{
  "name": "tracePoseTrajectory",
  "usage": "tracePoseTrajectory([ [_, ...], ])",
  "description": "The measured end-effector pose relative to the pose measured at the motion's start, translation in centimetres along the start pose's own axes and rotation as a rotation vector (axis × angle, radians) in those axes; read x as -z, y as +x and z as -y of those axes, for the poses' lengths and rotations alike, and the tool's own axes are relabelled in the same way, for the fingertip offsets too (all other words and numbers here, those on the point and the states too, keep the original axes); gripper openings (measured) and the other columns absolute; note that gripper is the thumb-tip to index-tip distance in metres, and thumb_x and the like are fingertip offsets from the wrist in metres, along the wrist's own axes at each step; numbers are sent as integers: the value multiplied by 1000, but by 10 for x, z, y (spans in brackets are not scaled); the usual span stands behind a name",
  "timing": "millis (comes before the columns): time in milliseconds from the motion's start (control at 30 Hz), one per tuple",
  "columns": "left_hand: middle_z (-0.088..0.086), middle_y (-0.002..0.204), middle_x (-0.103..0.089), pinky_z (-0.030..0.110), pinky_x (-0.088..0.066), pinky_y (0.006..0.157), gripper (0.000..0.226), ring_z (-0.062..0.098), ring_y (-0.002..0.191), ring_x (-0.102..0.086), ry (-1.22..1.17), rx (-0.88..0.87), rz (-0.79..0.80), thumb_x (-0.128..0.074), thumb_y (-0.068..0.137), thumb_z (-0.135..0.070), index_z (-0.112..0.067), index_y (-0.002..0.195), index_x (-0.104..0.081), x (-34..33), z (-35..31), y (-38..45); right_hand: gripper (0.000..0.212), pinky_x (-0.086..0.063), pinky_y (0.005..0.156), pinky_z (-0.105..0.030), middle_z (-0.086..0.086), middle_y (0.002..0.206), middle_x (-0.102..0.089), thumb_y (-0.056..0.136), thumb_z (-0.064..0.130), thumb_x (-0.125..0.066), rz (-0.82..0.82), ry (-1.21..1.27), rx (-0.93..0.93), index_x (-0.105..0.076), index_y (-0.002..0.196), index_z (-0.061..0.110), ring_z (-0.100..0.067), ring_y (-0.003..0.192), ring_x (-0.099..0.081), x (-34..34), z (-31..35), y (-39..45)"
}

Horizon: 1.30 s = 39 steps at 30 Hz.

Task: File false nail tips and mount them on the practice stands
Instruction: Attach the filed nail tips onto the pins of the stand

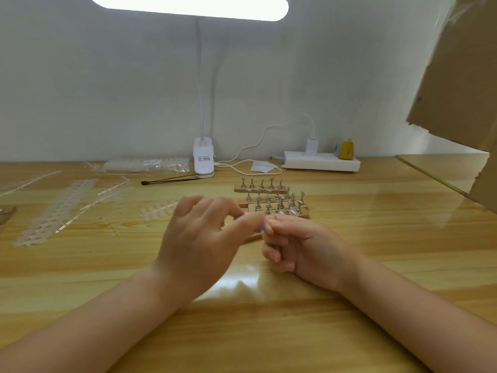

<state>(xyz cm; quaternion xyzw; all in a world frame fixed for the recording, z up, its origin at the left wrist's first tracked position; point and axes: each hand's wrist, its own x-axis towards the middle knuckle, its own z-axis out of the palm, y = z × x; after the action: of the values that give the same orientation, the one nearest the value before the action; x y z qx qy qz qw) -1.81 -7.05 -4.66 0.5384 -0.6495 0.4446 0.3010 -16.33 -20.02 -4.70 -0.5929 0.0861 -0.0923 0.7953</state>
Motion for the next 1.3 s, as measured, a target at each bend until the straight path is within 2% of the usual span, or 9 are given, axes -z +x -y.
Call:
tracePoseTrajectory([
  [200, -3, 82, -66, 35, -42, 77, 30, 15, 64, -54, -77, -72, -44, -73, 84, -16, -32, 105, -58, -2, -13, 1, 10, -26, 46, -20, 0, 67, -48, 83, 20, -57, -23, -26, 14, -52, 87, 11, -10, 56, -45, -3, -2, 0],
  [367, -1, 77, -64, 37, -43, 74, 42, 21, 60, -58, -2, 68, 31, -81, 76, -14, -31, 101, -53, -2, 8, -4, 6, -29, 44, -18, 2, 67, -42, 84, 18, -58, -40, 42, 15, -55, 80, 14, -11, 57, -44, -1, -1, -1],
  [533, -2, 82, -67, 37, -44, 74, 33, 15, 63, -54, -101, -69, -23, -76, 82, -17, -31, 105, -56, -2, -8, 0, 6, -28, 46, -19, 3, 66, -52, 86, 17, -58, -21, 12, 29, -55, 84, 12, -9, 55, -44, -2, -2, -2],
  [667, -1, 79, -65, 39, -44, 73, 38, 21, 61, -59, -37, 73, 28, -77, 80, -15, -31, 103, -52, 0, 6, -2, 6, -29, 44, -18, 2, 68, -45, 85, 18, -59, -38, 70, 25, -59, 79, 15, -10, 55, -43, 1, -1, -2],
  [833, -3, 82, -67, 35, -42, 74, 28, 16, 59, -55, -126, -34, 6, -71, 87, -21, -32, 107, -53, -3, -9, 1, 6, -30, 44, -17, 4, 66, -52, 84, 17, -58, -42, 34, 39, -60, 79, 16, -8, 54, -42, 0, -4, 0],
  [967, -1, 79, -65, 38, -43, 73, 31, 21, 60, -60, -62, 97, 56, -70, 84, -19, -32, 104, -50, 0, 5, -2, 6, -32, 44, -18, 2, 71, -46, 82, 20, -62, -39, 61, 36, -62, 78, 16, -9, 56, -44, 2, -2, 0],
  [1067, -3, 79, -66, 37, -43, 73, 22, 18, 61, -58, -77, -8, -19, -66, 90, -22, -30, 105, -52, 2, 6, 0, 6, -32, 44, -18, 1, 70, -47, 83, 20, -61, -34, 47, 42, -62, 79, 15, -9, 55, -44, 1, -4, 1],
  [1200, -1, 79, -67, 33, -41, 77, 37, 15, 64, -52, 53, -170, -53, -69, 82, -9, -32, 108, -55, -4, -6, 0, 15, -31, 45, -18, 0, 72, -58, 83, 16, -59, -9, 12, 19, -56, 94, 6, -8, 55, -42, 1, -3, 0],
  [1300, 0, 78, -65, 33, -40, 75, 44, 15, 62, -52, 120, -133, -8, -71, 76, -2, -29, 106, -53, -5, 6, -2, 7, -31, 45, -18, 0, 74, -53, 82, 18, -60, -25, 45, 25, -63, 81, 12, -10, 57, -43, 2, -1, 0],
])
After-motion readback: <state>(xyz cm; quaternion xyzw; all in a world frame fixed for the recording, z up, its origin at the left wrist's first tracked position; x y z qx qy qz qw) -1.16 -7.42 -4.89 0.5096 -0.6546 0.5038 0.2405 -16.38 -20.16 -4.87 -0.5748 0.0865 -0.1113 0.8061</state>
